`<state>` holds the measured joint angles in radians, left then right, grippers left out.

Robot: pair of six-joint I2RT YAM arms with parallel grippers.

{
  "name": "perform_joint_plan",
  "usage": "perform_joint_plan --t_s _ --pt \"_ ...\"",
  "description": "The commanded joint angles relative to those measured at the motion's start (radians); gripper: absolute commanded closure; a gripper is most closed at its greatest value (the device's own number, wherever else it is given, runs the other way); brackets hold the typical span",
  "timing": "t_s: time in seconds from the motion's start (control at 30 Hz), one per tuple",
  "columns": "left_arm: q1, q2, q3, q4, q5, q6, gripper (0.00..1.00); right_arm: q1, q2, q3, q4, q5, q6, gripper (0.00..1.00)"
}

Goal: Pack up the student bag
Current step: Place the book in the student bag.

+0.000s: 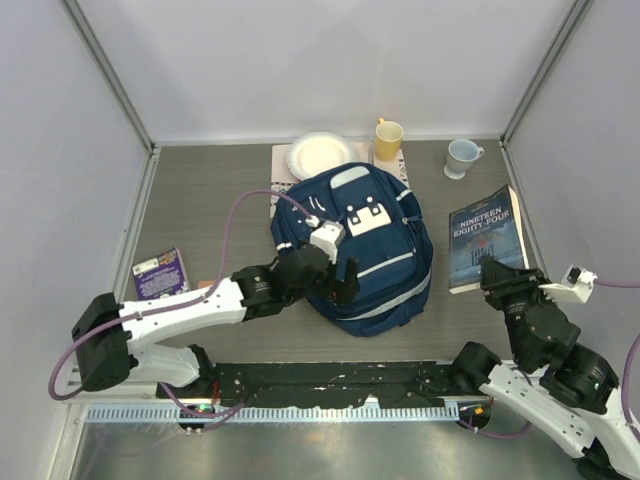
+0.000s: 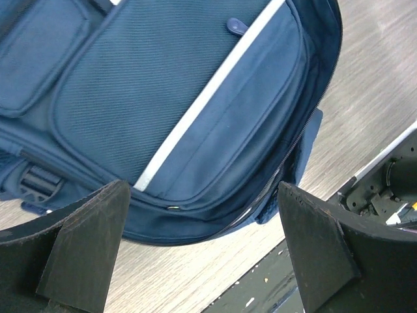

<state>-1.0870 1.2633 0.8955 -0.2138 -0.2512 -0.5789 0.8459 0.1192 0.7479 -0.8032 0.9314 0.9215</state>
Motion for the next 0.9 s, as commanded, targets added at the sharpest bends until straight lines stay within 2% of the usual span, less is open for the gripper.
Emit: perform_joint_plan --t_s 0.0,0.23,0.53,0.87 --pt "-0.036 0.063 0.077 0.044 -0.017 0.027 0.00 0.001 -0.019 0.067 0.041 0.060 0.016 0.99" --pt "-0.066 0.140 0.152 0.042 -0.005 0.030 0.00 0.001 -0.041 0.071 0.010 0.049 0.025 0.99" --pt "-0.076 0.154 0.163 0.028 0.010 0.048 0.01 0.001 -0.049 0.084 -0.008 0.046 0.028 0.99" --pt "-0.103 0.226 0.197 0.045 0.174 0.148 0.00 0.001 -0.049 0.080 -0.008 0.027 0.043 0.99"
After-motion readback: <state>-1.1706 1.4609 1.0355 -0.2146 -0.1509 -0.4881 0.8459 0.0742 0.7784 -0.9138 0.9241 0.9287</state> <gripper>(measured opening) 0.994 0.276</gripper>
